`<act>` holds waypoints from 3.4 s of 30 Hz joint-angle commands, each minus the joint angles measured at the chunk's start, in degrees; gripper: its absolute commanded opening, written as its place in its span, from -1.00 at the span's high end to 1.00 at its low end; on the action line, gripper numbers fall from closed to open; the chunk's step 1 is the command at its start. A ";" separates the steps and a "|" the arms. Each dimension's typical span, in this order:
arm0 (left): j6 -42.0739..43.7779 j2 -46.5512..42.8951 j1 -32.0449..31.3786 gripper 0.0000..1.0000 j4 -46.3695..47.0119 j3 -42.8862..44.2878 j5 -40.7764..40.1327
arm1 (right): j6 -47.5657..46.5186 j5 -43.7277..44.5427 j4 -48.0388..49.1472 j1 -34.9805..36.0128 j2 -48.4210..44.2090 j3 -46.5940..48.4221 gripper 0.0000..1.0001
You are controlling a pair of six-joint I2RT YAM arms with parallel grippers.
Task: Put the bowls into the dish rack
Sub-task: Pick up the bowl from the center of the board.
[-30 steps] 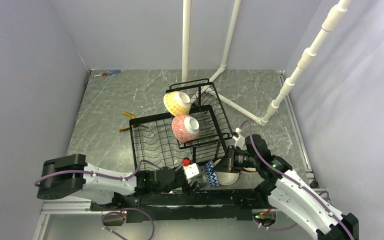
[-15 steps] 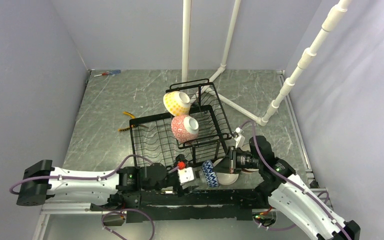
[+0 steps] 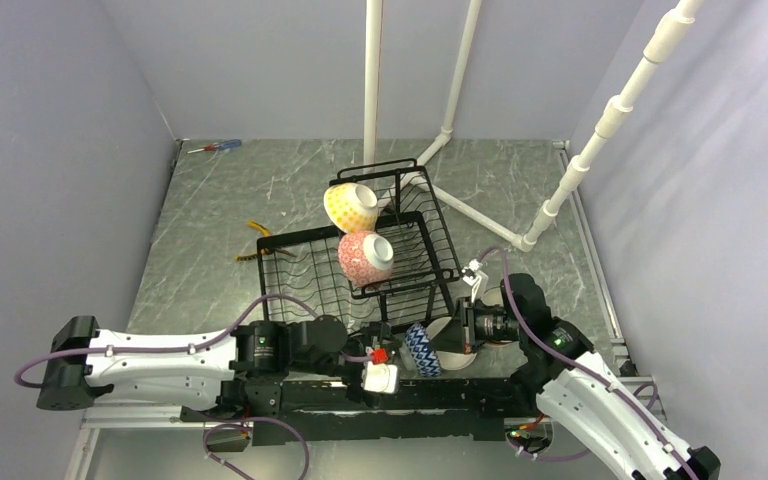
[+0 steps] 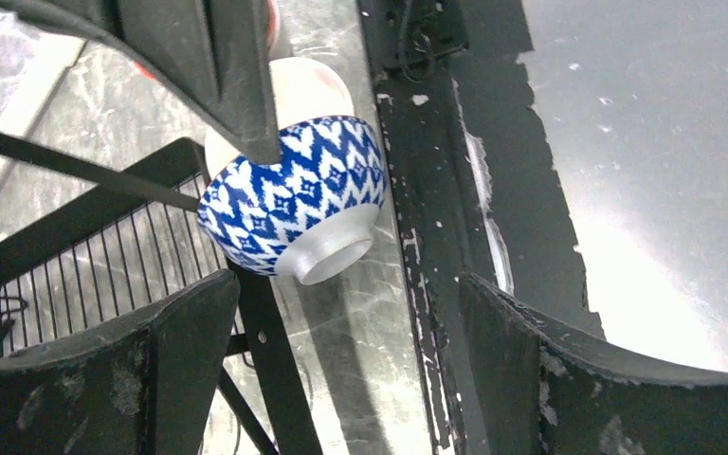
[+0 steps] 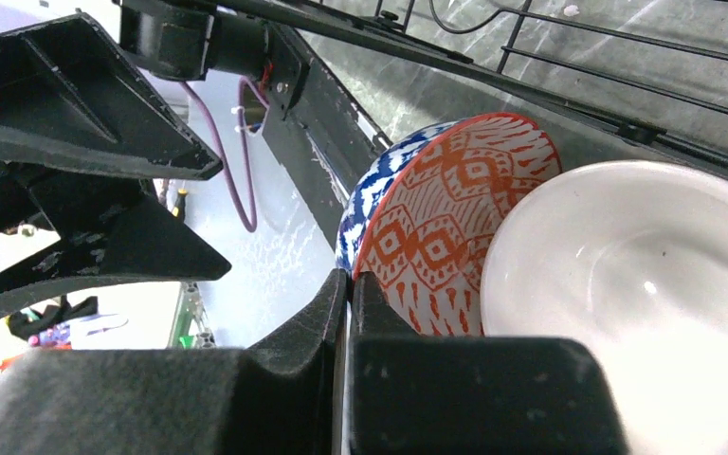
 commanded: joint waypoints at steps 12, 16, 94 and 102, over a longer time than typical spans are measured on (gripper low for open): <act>14.25 13.19 0.28 -0.83 -10.07 9.04 5.22 | -5.80 -4.99 6.26 0.44 0.17 0.68 1.00; 12.95 14.11 1.84 -0.82 -5.58 8.87 4.00 | -2.44 2.16 2.26 0.45 -2.27 0.98 1.00; 27.81 26.45 7.67 0.53 -13.88 20.12 13.21 | -4.55 -12.19 11.97 0.42 -4.39 0.29 0.82; 23.20 25.46 7.64 0.95 -14.23 18.95 13.23 | -4.98 -8.90 10.01 0.42 -4.23 1.16 -0.05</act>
